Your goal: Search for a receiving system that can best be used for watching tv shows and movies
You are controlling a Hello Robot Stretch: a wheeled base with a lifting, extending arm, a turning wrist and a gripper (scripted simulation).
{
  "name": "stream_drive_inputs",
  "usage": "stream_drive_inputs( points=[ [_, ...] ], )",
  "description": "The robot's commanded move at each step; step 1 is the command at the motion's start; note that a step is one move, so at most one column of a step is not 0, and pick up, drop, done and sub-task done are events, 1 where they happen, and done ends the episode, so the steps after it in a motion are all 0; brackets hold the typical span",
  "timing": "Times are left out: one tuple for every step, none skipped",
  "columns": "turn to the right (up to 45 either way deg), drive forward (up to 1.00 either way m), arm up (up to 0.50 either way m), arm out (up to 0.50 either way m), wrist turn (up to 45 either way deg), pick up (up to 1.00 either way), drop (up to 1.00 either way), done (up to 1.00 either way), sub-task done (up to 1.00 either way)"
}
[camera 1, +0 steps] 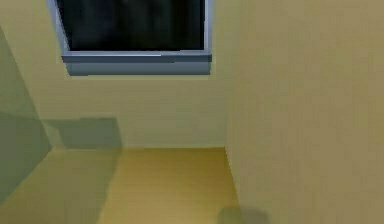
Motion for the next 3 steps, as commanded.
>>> stream_drive_inputs(
  points=[
    [-21.0, 0.00, 0.00, 0.00, 0.0, 0.00, 0.00, 0.00, 0.00],
    [0.0, 1.00, 0.00, 0.00, 0.0, 0.00, 0.00, 0.00, 0.00],
    [-12.0, 0.00, 0.00, 0.00, 0.0, 0.00, 0.00, 0.00, 0.00]
  ],
)
